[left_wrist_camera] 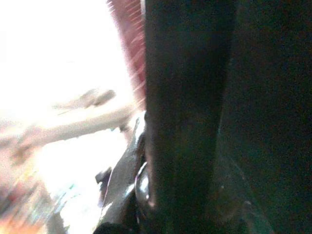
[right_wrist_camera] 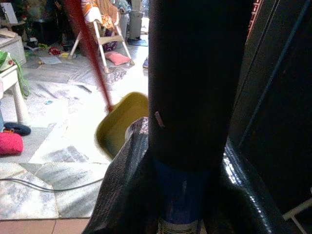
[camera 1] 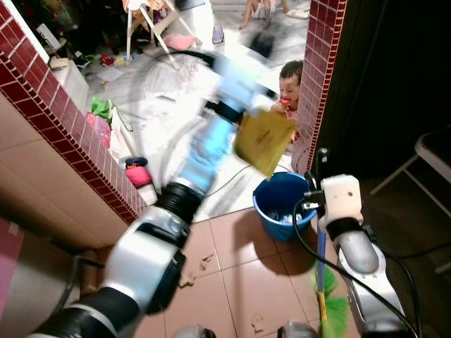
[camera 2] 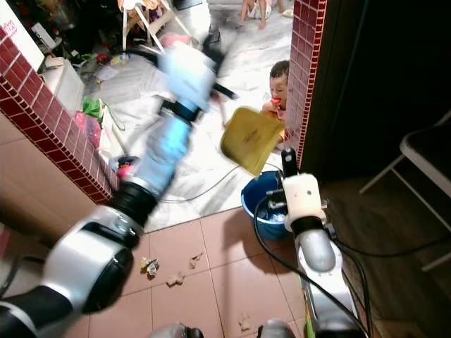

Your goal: Sweep floor

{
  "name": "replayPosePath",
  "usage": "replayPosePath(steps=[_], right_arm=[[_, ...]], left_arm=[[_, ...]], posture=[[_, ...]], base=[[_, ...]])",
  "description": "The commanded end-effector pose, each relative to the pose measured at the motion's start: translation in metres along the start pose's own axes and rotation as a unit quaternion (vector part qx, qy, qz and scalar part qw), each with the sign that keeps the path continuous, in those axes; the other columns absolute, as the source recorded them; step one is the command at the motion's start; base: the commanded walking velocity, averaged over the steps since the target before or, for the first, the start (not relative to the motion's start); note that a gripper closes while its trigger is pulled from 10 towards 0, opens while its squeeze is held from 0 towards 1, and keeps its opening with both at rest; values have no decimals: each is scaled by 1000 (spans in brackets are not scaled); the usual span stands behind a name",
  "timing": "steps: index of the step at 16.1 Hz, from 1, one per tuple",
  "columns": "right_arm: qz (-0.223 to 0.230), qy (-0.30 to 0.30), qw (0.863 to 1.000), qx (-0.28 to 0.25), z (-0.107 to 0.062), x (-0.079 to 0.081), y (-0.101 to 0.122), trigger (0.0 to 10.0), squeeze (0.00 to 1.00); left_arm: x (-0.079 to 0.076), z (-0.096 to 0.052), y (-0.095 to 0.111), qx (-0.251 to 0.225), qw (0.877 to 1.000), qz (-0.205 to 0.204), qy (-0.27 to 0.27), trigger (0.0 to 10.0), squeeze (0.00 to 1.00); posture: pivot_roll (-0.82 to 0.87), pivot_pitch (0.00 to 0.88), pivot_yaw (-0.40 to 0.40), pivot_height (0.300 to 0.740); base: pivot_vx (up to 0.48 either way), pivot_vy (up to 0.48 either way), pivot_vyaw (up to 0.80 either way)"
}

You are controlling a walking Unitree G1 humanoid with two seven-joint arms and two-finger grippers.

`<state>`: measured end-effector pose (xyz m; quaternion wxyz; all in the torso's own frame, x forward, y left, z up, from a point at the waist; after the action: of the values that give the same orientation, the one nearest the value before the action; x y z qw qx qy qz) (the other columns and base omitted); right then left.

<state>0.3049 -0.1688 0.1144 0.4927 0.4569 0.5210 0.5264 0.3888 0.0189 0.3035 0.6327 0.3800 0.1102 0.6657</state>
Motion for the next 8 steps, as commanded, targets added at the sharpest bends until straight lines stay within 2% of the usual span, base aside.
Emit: replayPosePath(steps=[1,2,3,4,7,8], right_arm=[[1,22,999,-23,7,9,10,10000,0],[3,30,999,-21,12,12,9,10000,0],[4,36,999,-17,14,14,8,10000,0],[5,52,998,-16,22,21,8,10000,0],[6,74,997,-15,35,29,9,10000,0],[6,77,997,-15,37,30,9,10000,0]], left_arm=[[43,17,15,-21,997,13,71,10000,0],[63,17,5,14,995,19,100,10000,0],[75,15,-4,45,992,18,118,10000,0],[105,7,-18,87,983,49,151,10000,0],[141,-11,-32,131,969,97,184,10000,0],[144,-13,-33,135,968,108,184,10000,0]], posture=[[-153,0,114,740],[-138,0,102,740],[-120,0,92,740],[-94,0,80,740],[-60,0,51,740],[-53,0,45,740]], base=[[0,0,0],[0,0,0],[0,0,0],[0,0,0],[0,0,0],[0,0,0]])
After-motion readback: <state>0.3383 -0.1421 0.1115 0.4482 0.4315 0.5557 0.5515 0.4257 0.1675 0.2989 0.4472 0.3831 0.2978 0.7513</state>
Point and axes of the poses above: a point about 5 cm out from each wrist's last joint towards the gripper, its own z axis pointing out of the wrist towards the gripper, its own y axis along the axis of the wrist's last joint, x = y × z, the point moved 4 cm from there along z, pointing out of the wrist towards the gripper, and after that the axes turned 15 degrees about z, right-handed, at the moved point
